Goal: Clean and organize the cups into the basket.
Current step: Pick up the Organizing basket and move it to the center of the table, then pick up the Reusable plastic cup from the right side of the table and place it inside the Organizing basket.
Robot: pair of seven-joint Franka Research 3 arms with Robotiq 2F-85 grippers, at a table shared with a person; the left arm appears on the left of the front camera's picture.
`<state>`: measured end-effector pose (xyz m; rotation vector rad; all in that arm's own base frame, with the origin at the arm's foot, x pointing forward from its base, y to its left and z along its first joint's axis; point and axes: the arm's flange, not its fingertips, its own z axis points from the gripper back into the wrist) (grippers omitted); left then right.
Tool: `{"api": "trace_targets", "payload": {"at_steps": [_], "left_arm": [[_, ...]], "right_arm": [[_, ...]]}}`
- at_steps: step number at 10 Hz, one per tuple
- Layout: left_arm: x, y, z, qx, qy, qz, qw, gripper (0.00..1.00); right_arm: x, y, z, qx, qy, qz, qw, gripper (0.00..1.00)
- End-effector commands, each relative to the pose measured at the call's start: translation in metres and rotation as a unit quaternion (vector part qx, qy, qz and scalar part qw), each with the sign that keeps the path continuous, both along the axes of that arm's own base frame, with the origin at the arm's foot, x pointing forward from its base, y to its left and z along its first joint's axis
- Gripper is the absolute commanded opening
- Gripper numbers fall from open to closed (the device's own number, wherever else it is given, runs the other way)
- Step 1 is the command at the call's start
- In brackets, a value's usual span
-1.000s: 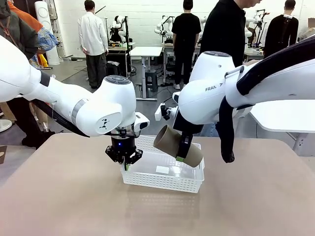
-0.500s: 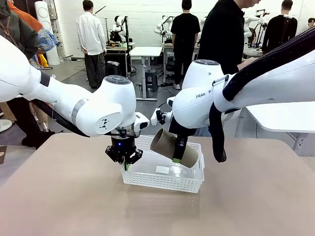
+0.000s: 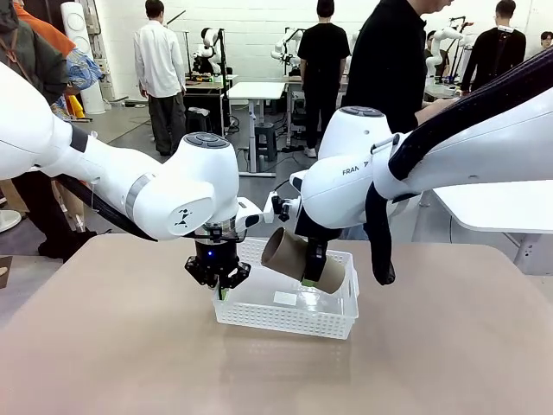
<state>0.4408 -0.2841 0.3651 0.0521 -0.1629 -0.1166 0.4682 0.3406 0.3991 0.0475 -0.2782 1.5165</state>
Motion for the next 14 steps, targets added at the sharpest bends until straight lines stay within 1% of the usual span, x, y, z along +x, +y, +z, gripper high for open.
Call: {"api": "trace_targets", "payload": {"at_steps": [1, 3, 4, 6, 9, 14], "left_arm": [[-0.001, -0.002, -0.001, 0.007, -0.005, -0.003, 1.0, 0.0], [-0.001, -0.002, -0.001, 0.007, -0.005, -0.003, 1.0, 0.0], [-0.001, -0.002, -0.001, 0.007, -0.005, -0.003, 1.0, 0.0], [-0.001, -0.002, -0.001, 0.007, -0.005, -0.003, 1.0, 0.0], [-0.001, -0.002, -0.001, 0.007, -0.005, -0.003, 1.0, 0.0], [-0.001, -0.002, -0.001, 0.007, -0.005, -0.003, 1.0, 0.0]], "right_arm": [[0.006, -0.016, -0.015, 0.048, -0.022, 0.052, 0.997, 0.83], [0.008, -0.027, -0.018, 0.061, -0.028, 0.049, 0.997, 0.83], [0.009, -0.031, -0.02, 0.063, -0.017, 0.037, 0.997, 0.83], [0.011, -0.035, -0.027, 0.051, 0.03, 0.009, 0.998, 0.83], [0.005, -0.032, -0.04, 0.026, 0.068, 0.01, 0.997, 0.83], [0.0, -0.027, -0.055, 0.018, 0.082, 0.017, 0.996, 0.83]]}}
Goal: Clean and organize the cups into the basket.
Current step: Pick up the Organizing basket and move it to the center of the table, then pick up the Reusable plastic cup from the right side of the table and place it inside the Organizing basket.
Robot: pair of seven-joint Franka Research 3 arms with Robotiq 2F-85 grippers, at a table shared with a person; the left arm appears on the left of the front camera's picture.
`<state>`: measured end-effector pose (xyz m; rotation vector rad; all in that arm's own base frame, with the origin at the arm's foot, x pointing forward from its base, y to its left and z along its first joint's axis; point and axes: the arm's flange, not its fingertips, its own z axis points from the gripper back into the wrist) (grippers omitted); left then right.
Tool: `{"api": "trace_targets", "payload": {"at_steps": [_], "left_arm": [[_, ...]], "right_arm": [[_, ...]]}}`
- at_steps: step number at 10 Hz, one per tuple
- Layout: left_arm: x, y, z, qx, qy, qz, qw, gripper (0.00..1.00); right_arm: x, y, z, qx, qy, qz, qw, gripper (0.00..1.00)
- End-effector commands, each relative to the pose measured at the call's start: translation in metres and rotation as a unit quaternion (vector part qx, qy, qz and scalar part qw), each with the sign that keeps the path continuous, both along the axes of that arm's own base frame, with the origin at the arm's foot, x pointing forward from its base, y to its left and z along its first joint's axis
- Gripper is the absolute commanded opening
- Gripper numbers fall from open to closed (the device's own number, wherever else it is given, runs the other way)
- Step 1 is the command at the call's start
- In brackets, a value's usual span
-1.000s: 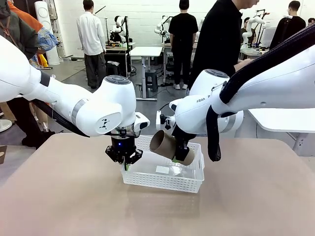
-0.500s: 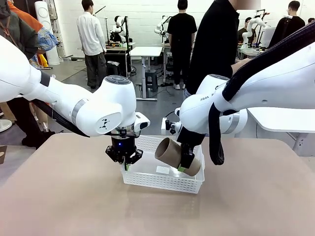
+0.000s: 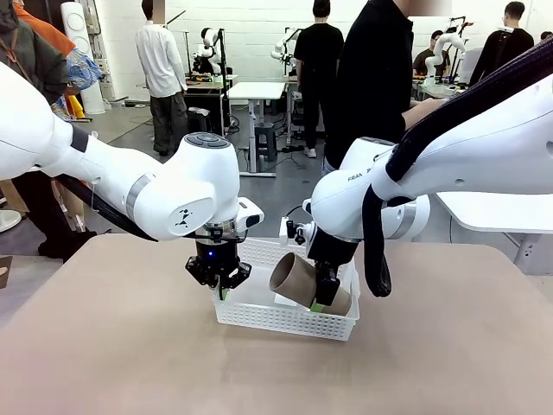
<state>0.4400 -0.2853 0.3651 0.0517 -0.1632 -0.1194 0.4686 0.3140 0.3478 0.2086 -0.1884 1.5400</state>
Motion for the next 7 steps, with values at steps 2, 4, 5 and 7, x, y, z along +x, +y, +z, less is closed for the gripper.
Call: {"api": "trace_targets", "payload": {"at_steps": [2, 4, 5, 7], "left_arm": [[0.0002, -0.0008, -0.0006, 0.007, -0.005, -0.002, 1.0, 0.0], [0.0002, -0.0008, -0.0006, 0.007, -0.005, -0.002, 1.0, 0.0], [0.0002, -0.0008, -0.0006, 0.007, -0.005, -0.002, 1.0, 0.0], [0.0002, -0.0008, -0.0006, 0.007, -0.005, -0.002, 1.0, 0.0]], "right_arm": [[0.0004, 0.0047, -0.009, -0.012, 0.01, 0.005, 1.0, 0.83], [0.0008, 0.0076, -0.0106, -0.017, 0.026, 0.011, 0.999, 1.0], [0.0003, 0.0077, -0.0103, -0.018, 0.028, 0.013, 0.999, 1.0], [-0.0019, 0.0088, -0.009, -0.018, 0.027, 0.017, 0.999, 1.0]]}}
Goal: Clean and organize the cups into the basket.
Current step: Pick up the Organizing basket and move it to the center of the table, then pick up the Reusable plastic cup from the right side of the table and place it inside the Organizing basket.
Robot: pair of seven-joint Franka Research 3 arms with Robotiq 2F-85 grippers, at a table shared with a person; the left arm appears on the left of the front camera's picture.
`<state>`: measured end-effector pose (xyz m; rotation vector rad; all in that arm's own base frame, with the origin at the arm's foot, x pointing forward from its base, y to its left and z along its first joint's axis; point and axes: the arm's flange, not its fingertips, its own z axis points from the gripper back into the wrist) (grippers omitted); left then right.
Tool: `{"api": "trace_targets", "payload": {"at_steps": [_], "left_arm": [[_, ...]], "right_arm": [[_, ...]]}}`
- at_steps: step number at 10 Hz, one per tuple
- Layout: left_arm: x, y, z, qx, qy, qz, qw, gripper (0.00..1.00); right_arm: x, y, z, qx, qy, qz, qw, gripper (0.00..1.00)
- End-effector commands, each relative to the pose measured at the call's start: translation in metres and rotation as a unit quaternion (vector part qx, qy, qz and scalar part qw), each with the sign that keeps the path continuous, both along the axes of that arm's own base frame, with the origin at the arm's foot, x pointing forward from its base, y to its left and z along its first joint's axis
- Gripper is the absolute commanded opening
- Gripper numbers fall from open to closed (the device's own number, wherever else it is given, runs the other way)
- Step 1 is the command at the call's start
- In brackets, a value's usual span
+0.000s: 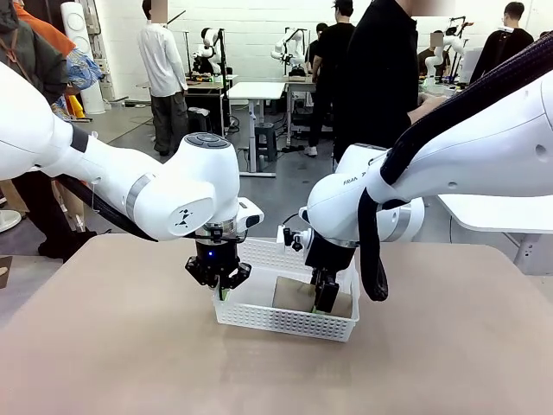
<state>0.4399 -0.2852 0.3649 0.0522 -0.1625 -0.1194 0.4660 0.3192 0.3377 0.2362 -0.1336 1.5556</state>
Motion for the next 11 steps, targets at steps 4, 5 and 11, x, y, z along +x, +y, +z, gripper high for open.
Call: {"api": "trace_targets", "payload": {"at_steps": [4, 5, 11], "left_arm": [[0.0, -0.001, 0.0, 0.006, -0.005, -0.002, 1.0, 0.0], [0.0, -0.001, 0.0, 0.006, -0.005, -0.002, 1.0, 0.0], [0.0, -0.001, 0.0, 0.006, -0.005, -0.002, 1.0, 0.0]], "right_arm": [[-0.03, -0.049, 0.031, 0.055, -0.084, -0.022, 0.995, 1.0], [-0.046, -0.082, 0.038, 0.097, -0.105, -0.025, 0.989, 1.0], [-0.127, -0.224, 0.022, 0.326, -0.146, 0.06, 0.932, 1.0]]}}
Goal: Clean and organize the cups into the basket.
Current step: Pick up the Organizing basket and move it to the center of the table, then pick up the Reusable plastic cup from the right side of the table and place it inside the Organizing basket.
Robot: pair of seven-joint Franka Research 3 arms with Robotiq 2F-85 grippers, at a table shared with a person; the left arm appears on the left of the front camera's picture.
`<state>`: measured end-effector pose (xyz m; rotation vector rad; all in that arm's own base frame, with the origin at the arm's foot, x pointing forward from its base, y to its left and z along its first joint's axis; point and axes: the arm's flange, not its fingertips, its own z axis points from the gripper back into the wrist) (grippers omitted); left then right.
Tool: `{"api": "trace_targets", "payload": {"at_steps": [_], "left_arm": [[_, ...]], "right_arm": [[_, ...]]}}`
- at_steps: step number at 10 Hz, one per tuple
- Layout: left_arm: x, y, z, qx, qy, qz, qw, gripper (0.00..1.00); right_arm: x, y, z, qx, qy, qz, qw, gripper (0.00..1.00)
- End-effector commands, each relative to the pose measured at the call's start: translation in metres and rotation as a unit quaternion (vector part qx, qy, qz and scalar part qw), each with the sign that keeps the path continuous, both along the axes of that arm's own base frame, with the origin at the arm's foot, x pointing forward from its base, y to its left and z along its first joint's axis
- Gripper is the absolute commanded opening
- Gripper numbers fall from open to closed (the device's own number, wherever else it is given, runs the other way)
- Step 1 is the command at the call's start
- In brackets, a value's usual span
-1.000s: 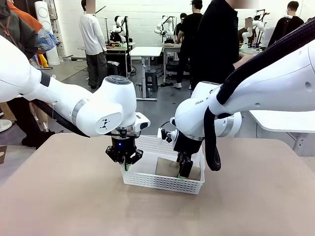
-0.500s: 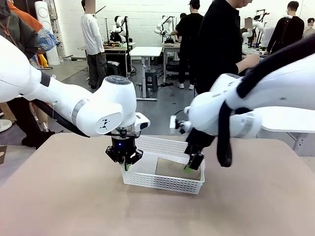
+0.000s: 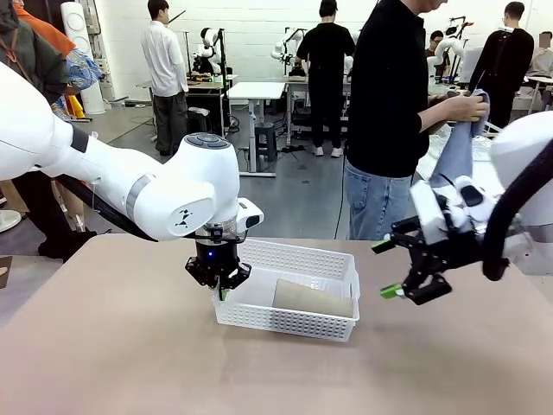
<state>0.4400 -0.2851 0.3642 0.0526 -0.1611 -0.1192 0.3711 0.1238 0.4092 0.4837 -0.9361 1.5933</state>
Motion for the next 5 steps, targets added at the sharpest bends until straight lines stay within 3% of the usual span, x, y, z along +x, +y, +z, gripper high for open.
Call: {"api": "trace_targets", "payload": {"at_steps": [1, 2, 5], "left_arm": [[0.0, -0.001, 0.0, 0.006, -0.006, -0.002, 1.0, 0.0], [0.0, -0.001, 0.0, 0.006, -0.006, -0.002, 1.0, 0.0], [0.0, -0.001, 0.0, 0.006, -0.006, -0.002, 1.0, 0.0]], "right_arm": [[-0.03, -0.028, -0.056, -0.011, 0.032, 0.005, 0.999, 1.0], [0.0, 0.0, 0.0, 0.0, 0.0, 0.0, 1.0, 1.0], [0.0, 0.0, 0.0, 0.0, 0.0, 0.0, 1.0, 1.0]]}}
